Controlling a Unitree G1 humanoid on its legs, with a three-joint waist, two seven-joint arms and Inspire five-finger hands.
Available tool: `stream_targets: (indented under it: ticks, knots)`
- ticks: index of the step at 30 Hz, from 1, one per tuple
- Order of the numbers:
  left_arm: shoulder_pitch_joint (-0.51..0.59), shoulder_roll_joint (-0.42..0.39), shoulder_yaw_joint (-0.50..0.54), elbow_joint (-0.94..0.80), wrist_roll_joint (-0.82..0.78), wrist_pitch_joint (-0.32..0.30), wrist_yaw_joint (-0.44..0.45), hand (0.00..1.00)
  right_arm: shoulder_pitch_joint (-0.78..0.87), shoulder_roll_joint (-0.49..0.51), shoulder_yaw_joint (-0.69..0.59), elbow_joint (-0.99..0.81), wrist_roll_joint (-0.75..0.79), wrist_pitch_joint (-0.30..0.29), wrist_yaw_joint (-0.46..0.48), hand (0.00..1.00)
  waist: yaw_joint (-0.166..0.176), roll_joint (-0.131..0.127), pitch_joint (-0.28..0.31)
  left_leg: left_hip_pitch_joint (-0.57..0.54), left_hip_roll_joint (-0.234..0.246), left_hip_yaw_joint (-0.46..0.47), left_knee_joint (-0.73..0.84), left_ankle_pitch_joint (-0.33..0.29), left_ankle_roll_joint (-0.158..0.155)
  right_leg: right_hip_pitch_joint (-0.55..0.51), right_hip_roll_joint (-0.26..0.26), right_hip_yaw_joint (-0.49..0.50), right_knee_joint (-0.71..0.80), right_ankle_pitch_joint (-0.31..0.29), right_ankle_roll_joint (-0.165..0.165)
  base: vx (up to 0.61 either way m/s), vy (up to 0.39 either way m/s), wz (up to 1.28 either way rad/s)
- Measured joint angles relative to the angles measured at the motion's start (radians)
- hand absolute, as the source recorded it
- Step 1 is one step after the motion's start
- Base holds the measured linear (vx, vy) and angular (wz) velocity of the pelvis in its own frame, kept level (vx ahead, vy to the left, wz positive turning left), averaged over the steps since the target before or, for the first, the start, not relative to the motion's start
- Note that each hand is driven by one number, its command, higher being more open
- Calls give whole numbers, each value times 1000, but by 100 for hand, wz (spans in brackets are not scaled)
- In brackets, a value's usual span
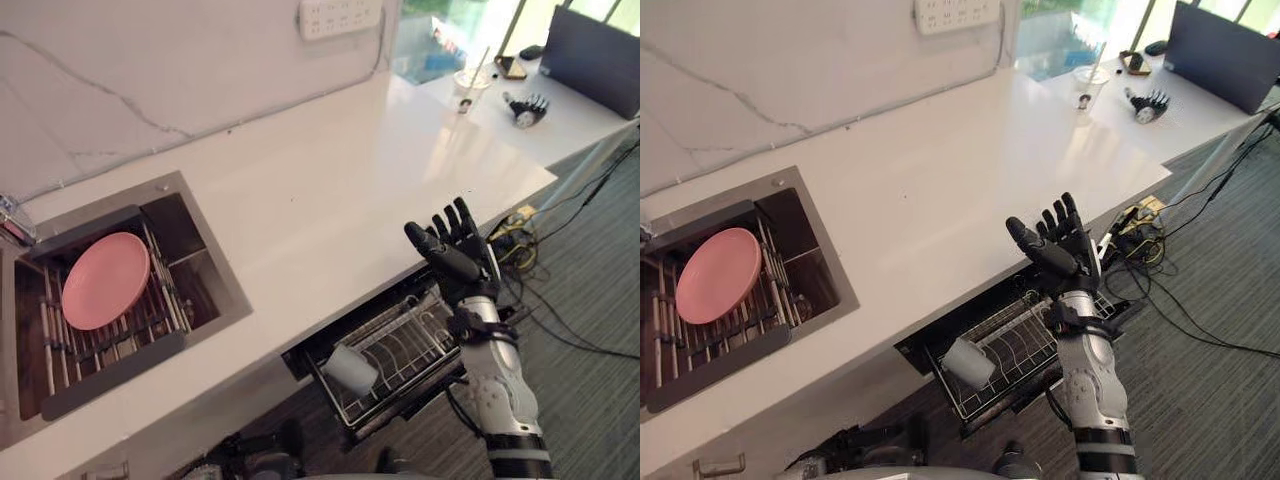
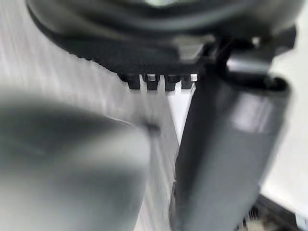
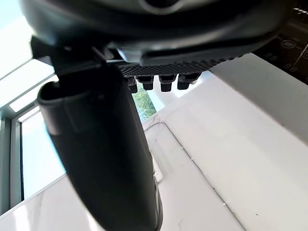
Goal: Walk over to the sink, pick up the cup, carry it to the dishwasher, place the cup inside the dishwasher, then close the dishwasher door
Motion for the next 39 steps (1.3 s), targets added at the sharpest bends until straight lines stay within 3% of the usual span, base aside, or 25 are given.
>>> stream_targets:
  ticks: [1, 2, 4, 5, 6, 7, 8, 10, 11, 12, 13, 14, 15, 18, 22, 25, 27, 29, 31, 32, 33, 34, 35, 36, 39]
  knots:
    - [-6, 0, 2, 4, 0, 5, -17, 100, -8, -3, -16, 0, 0, -2, -5, 100, -6, 2, 3, -25, 12, 39, 34, -29, 23, -11, -11, -9, 11, 0, 0, -26, 81, 31]
    - [-24, -3, 2, 15, 0, 10, -46, 100, -13, -6, -61, 0, 0, -9, -19, 100, -21, -5, 14, -78, 47, 138, 178, -90, 72, -24, -47, -31, 41, 0, 0, -13, 123, 53]
    - [-39, 9, -12, 38, 15, 6, -70, 100, -12, -4, -119, -1, -2, -18, -48, 100, -42, -15, 22, -91, 122, 224, 378, -167, 65, -19, -115, -48, 97, -5, 8, 6, 206, 46]
    - [-36, 10, -17, 59, 31, 6, -73, 100, -5, -10, -145, -11, -2, -34, -69, 100, -59, -5, 20, -56, 155, 224, 402, -165, 22, -6, -148, -47, 129, -22, 36, 8, 404, 24]
    - [-37, -5, -33, 65, 57, -2, -79, 100, 12, -21, -172, -34, -4, -55, -87, 100, -63, 15, 27, -16, 152, 160, 347, -188, -89, 5, -171, -39, 137, -24, 72, 6, 348, 16]
    - [-39, -6, -46, 64, 67, -9, -83, 100, 16, -24, -184, -38, -4, -62, -93, 100, -63, 18, 29, -2, 136, 158, 326, -221, -75, 5, -183, -34, 131, -12, 89, 2, 420, 11]
    - [-59, 5, -57, 61, 66, -12, -87, 100, 31, 5, -201, -36, -4, -73, -112, 100, -56, -9, 46, 4, 89, 165, 317, -224, -57, 9, -225, -23, 115, 24, 90, -47, 414, -1]
    - [-62, 7, -55, 53, 51, -13, -78, 100, 38, 39, -222, -44, -6, -96, -134, 100, -42, -20, 50, 10, 53, 183, 288, -220, -16, -12, -245, -9, 97, 113, 10, -69, 385, -11]
    - [-58, 3, -52, 52, 32, -12, -65, 100, 39, 42, -226, -45, -6, -96, -141, 100, -37, -16, 47, 18, 44, 199, 257, -223, 2, -24, -242, -2, 78, 177, -33, -79, 332, -30]
    - [-54, -4, -35, 51, 21, -6, -40, 100, 50, 45, -215, -48, -5, -93, -141, 100, -24, -12, 45, 33, 41, 219, 217, -215, 33, -38, -225, 18, 109, 180, -30, -88, 374, -25]
    - [-52, -2, -21, 52, 14, 4, -18, 100, 67, 56, -203, -61, -5, -89, -141, 100, -25, -11, 44, 38, 42, 216, 202, -208, 47, -50, -196, 27, 211, 106, -8, -48, 269, -13]
    - [-48, 3, -6, 49, 8, 19, -4, 100, 84, 70, -190, -81, -7, -84, -140, 100, -25, -13, 42, 43, 42, 211, 194, -206, 56, -54, -159, 33, 297, 32, -10, 6, 164, 8]
    - [-43, 18, -1, 49, 8, 40, 2, 100, 106, 85, -155, -110, -15, -76, -138, 100, -22, -21, 28, 36, 38, 208, 187, -203, 72, -52, -89, 45, 379, -66, -9, 17, 142, 7]
    - [-35, 28, -1, 47, -10, 63, -6, 100, 110, 84, -100, -110, -25, -69, -135, 100, -17, -39, -5, -7, 17, 201, 222, -204, 85, -14, -8, 45, 341, -151, 2, 57, 81, 13]
    - [-41, 5, 48, 43, -113, 59, 26, 100, 78, 72, -93, -60, -25, -106, -111, 100, 8, -58, -12, -61, -18, 163, 293, -225, 96, 100, -2, 41, 103, -155, -7, 49, -24, 35]
    - [-17, -3, 102, 33, -132, 22, 36, 100, 65, 62, -92, -9, -25, -119, -107, 100, 34, -54, -10, -89, -1, 111, 407, -251, 94, 147, 17, 42, 91, -168, -23, -45, -67, 29]
    - [24, -1, 119, -4, -106, -2, 34, 100, 62, 65, -88, 5, -25, -119, -103, 100, 41, -45, -7, -115, 37, 103, 504, -261, 84, 173, 44, 43, 95, -171, -27, -80, -47, 13]
    - [39, 0, 126, -7, -95, -6, 31, 100, 50, 60, -96, 3, -27, -125, -85, 100, 36, -37, -4, -129, 51, 113, 512, -259, 80, 167, 55, 37, 91, -184, -34, -136, -28, 7]
    - [35, 0, 125, -11, -87, -2, 25, 100, 50, 51, -120, -1, -36, -127, -68, 100, 21, -41, -14, -116, 10, 83, 386, -219, 45, 141, 29, 14, 87, -193, -34, -119, 8, 31]
    - [12, 6, 130, 6, -82, 20, 20, 100, 51, 48, -148, -7, -41, -126, -52, 100, 3, -51, -20, -128, 19, 129, 434, -255, 116, 114, 4, -13, 89, -186, -21, -60, 23, 36]
    - [11, 2, 151, 25, -77, 42, 21, 100, 67, 48, -172, -20, -40, -124, -43, 100, -4, -46, -25, -108, 65, 160, 501, -306, 108, 107, -2, -18, 96, -182, -14, -41, 35, 35]
    - [12, -1, 154, 37, -71, 48, 21, 100, 77, 48, -183, -30, -40, -124, -40, 100, -12, -40, -29, -81, 87, 164, 499, -315, 84, 110, -3, -24, 98, -180, -12, -24, 82, 34]
    - [16, -7, 149, 49, -58, 51, 20, 100, 86, 45, -211, -45, -37, -123, -35, 100, -28, -23, -39, -44, 115, 165, 459, -308, 33, 111, -2, -39, 100, -178, -8, -31, 216, 49]
    - [11, -19, 142, 58, -37, 53, 13, 100, 99, 41, -262, -63, -29, -124, -22, 100, -38, -11, -47, -11, 101, 155, 358, -301, -12, 109, -9, -57, 98, -171, 4, -34, 237, 58]
    - [3, -20, 118, 57, 3, 46, -10, 100, 113, 46, -306, -73, -24, -117, 18, 100, -44, -44, -56, 54, 9, 139, 162, -182, 20, 110, -56, -65, 70, -116, 16, -54, 207, 42]
